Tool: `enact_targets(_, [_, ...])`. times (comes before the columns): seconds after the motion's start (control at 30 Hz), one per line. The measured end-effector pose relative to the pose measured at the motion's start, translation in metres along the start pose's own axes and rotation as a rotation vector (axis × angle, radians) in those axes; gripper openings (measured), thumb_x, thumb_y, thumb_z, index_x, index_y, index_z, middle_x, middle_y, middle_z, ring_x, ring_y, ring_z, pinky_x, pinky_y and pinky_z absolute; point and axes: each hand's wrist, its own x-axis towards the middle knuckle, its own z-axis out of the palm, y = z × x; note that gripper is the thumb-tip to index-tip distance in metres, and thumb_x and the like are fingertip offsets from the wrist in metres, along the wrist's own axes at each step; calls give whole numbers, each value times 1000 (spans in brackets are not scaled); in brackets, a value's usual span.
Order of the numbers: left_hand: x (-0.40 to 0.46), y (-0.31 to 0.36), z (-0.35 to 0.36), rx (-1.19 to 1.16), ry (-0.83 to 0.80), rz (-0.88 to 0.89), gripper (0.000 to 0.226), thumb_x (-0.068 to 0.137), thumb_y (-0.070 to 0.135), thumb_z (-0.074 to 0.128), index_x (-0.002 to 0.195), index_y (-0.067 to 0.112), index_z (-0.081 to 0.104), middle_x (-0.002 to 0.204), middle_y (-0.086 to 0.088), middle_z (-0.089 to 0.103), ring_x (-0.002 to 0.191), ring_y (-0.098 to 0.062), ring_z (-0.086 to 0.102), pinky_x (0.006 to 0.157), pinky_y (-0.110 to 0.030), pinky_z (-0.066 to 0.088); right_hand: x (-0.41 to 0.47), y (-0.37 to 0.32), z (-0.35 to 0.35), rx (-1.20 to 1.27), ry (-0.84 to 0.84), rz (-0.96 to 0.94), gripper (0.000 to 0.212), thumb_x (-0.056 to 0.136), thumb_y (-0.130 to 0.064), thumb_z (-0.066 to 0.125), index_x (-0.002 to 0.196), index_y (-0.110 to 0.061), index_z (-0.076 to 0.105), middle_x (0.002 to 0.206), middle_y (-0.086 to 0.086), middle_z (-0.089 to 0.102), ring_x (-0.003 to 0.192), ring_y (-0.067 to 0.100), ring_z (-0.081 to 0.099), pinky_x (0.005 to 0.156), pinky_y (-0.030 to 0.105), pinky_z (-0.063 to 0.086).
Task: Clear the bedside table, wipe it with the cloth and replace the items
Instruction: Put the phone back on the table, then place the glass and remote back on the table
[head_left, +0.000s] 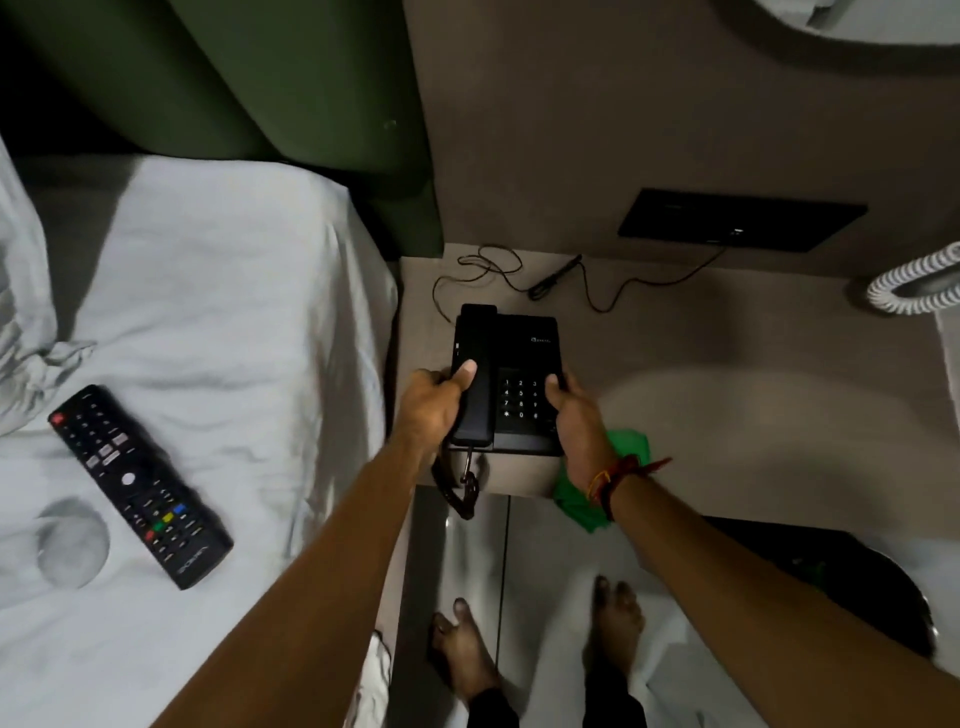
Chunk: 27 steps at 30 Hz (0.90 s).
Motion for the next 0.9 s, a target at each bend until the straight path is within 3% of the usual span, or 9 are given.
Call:
enact_targets(0.13, [25, 4, 12, -7, 6, 33, 38, 97, 43, 63, 103, 6, 71, 96, -6, 73, 88, -19, 69, 69, -25, 52, 24, -10, -3, -41, -45, 4, 51, 103, -10, 48, 150, -21, 35, 134, 12, 58, 122, 34, 58, 105, 53, 49])
enact_targets(0.2, [36, 9, 17, -9, 40, 51, 34, 97, 40, 65, 90, 7, 69, 84, -3, 67, 80, -20, 66, 69, -28, 51, 43, -12, -5, -92, -61, 3, 58, 99, -9, 53, 151, -23, 32, 131, 8, 59, 120, 33, 59, 105, 56, 49])
enact_targets(0.3, [53, 8, 21, -21, 84, 77, 36, 96, 33, 68, 89, -2, 69, 75, -5, 62, 71, -22, 60, 69, -36, 53, 67, -10, -6, -162, -104, 19, 70, 93, -18, 59, 154, -25, 24, 148, 11, 50, 133, 34, 51, 111, 58, 41])
enact_targets(0.5, [61, 8, 23, -61, 67, 108, 6, 98, 20, 66, 95, 15, 69, 88, -4, 67, 90, -28, 68, 88, -45, 61, 62, -15, -5, -289, -106, -73, 56, 106, -10, 39, 157, -10, 15, 157, 18, 37, 136, 35, 46, 106, 32, 41])
enact_targets(0.57, [50, 12, 23, -14, 76, 113, 9, 97, 22, 67, 89, 21, 66, 97, -6, 69, 101, -30, 70, 94, -47, 59, 62, -15, -6, -324, -105, -134, 57, 106, -16, 37, 158, -9, 15, 159, 17, 32, 142, 35, 39, 116, 35, 34])
enact_targets(0.63, [29, 21, 23, -28, 102, 119, 20, 100, 18, 63, 85, 30, 57, 100, -1, 66, 108, -26, 66, 92, -28, 59, 63, -16, -7, -420, -86, -236, 61, 104, -17, 38, 159, -10, 11, 167, 14, 14, 154, 30, 14, 126, 46, 16])
enact_targets(0.7, [9, 30, 19, -27, 128, 144, 14, 102, 15, 59, 109, 27, 61, 113, 3, 65, 118, -21, 58, 88, -6, 46, 59, -26, -6, -623, -70, -376, 62, 105, -15, 39, 159, -9, 9, 169, 11, 4, 156, 26, 0, 127, 47, 3])
enact_targets(0.77, [-13, 36, 4, 51, 179, 257, 48, 103, 19, 57, 149, 14, 45, 147, -3, 55, 139, -20, 47, 103, -11, 35, 46, -41, 6, -815, -101, -555, 61, 105, -17, 38, 158, -9, 11, 169, 10, 4, 156, 26, -1, 126, 44, 0])
enact_targets(0.9, [-55, 36, -45, 223, 440, 539, 59, 103, 29, 55, 157, 16, 35, 160, -6, 41, 147, -20, 37, 121, -27, 26, 11, -68, 62, -908, -202, -815, 56, 104, -20, 36, 157, -9, 22, 168, 11, 11, 156, 28, 5, 126, 49, 5])
